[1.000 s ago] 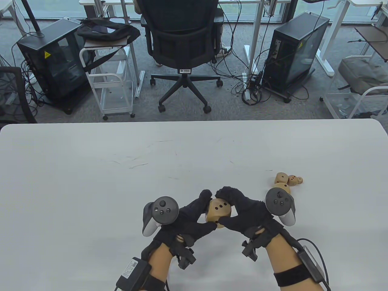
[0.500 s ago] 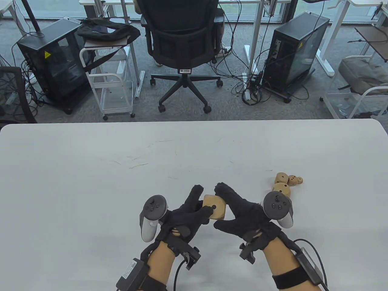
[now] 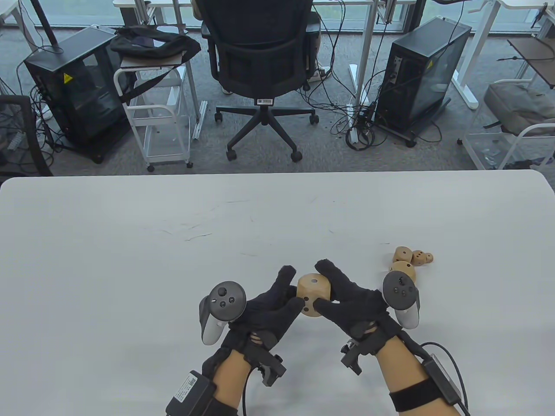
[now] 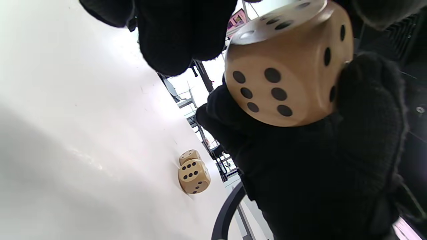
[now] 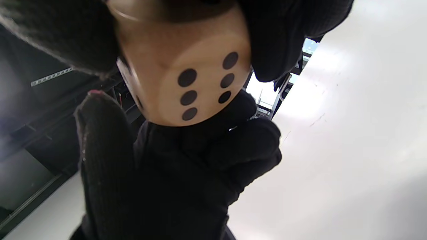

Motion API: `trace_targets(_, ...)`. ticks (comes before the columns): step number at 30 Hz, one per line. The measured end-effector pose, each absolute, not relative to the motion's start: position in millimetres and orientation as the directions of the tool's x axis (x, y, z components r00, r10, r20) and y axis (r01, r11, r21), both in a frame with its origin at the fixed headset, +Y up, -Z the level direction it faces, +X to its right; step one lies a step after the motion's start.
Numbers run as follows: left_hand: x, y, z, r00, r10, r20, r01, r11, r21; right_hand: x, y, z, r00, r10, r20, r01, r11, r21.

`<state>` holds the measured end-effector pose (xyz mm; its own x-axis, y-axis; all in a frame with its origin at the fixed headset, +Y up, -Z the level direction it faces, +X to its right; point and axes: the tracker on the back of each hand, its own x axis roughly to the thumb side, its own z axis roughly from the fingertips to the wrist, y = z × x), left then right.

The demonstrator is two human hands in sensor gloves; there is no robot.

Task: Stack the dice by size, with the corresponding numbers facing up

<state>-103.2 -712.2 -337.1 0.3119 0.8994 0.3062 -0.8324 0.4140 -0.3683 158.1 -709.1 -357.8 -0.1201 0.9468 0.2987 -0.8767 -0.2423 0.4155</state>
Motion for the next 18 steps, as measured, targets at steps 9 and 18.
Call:
trace_targets(9,-96.0,-699.2,-328.9,0.411,0.756,0.509,-0.784,0.579,-0.227,163.0,-715.7,-359.6,0.025,0.990,0.138,-0.899,-0.038,0.436)
trace_targets(18,-94.4,-696.3,-326.3,0.413,0.743,0.527,-0.785,0.584,-0.208,152.6,-722.6,-360.6,0.114,0.992,0.052,-0.795,0.060,0.603)
